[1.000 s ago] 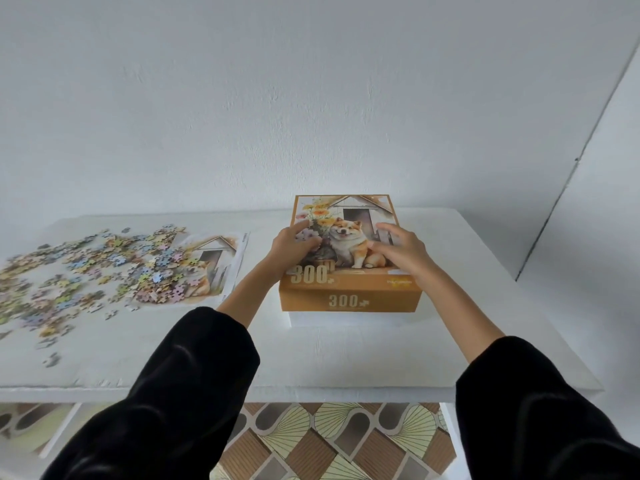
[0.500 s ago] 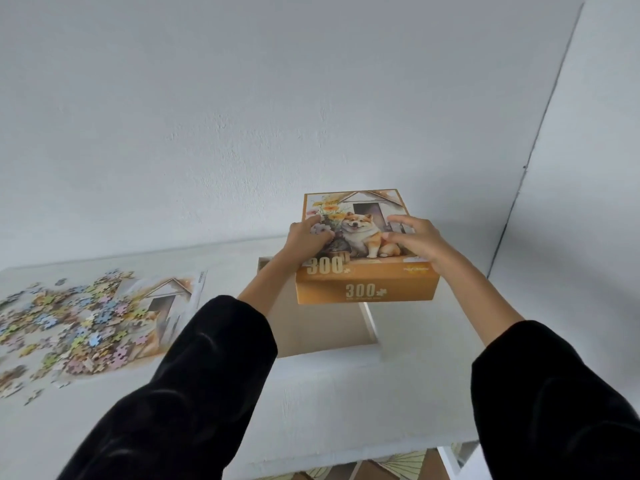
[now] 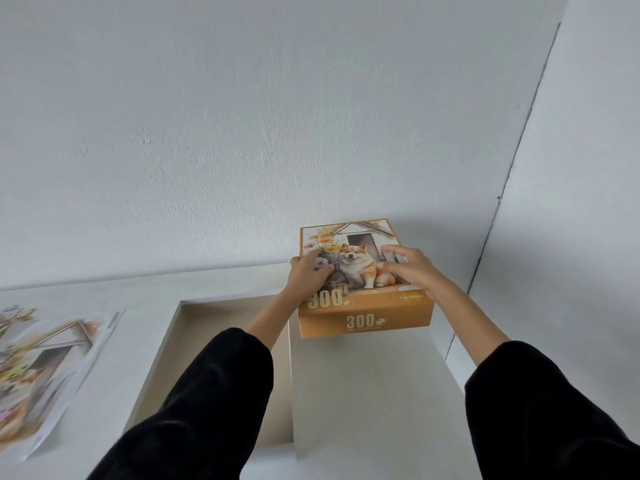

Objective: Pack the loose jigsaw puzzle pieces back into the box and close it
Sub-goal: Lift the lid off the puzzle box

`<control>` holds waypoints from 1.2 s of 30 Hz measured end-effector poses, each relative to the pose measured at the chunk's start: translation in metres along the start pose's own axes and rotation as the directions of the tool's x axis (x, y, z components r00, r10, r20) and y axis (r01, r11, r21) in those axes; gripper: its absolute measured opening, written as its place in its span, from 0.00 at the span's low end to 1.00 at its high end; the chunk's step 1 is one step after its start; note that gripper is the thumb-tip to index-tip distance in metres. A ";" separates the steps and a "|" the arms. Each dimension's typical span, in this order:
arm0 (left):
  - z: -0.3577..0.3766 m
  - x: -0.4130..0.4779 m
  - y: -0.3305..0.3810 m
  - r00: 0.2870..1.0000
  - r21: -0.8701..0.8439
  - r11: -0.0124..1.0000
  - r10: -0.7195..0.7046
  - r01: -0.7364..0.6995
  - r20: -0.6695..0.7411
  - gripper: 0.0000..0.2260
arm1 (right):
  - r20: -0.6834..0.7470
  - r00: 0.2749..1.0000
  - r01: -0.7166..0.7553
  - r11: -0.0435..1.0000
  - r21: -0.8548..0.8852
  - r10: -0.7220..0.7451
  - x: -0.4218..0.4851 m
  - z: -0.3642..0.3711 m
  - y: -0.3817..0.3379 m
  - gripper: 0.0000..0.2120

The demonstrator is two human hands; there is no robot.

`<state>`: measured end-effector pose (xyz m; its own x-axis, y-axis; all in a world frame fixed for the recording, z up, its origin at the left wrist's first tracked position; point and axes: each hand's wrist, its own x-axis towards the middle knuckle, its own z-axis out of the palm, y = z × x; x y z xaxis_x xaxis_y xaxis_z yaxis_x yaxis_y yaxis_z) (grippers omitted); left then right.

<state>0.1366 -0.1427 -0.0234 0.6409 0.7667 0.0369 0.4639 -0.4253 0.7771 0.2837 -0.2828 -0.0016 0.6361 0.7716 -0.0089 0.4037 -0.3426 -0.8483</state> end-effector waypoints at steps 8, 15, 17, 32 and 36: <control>0.024 0.017 -0.011 0.997 0.067 0.995 -0.077 0.078 -0.008 0.25 | 0.061 0.998 -0.023 0.999 0.041 0.020 0.029 0.009 0.033 0.23; 0.028 0.029 -0.019 0.994 0.090 0.990 -0.109 0.110 -0.014 0.25 | 0.081 0.996 -0.029 0.998 0.061 0.024 0.045 0.020 0.043 0.23; 0.029 0.030 -0.021 0.993 0.085 0.989 -0.118 0.118 -0.012 0.25 | 0.089 0.996 -0.027 0.998 0.049 0.023 0.049 0.022 0.046 0.23; 0.027 0.037 -0.026 0.990 0.119 0.983 -0.141 0.139 0.004 0.25 | 0.079 0.997 0.015 0.999 -0.041 -0.012 0.064 0.033 0.054 0.23; 0.021 0.034 -0.024 0.993 0.132 0.984 -0.119 0.117 0.011 0.25 | -0.026 0.999 0.028 0.992 -0.120 -0.031 0.062 0.035 0.051 0.23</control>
<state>0.1602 -0.1169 -0.0541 0.5878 0.8066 -0.0626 0.6120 -0.3927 0.6864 0.3206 -0.2338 -0.0643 0.6398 0.7679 0.0312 0.4973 -0.3827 -0.7786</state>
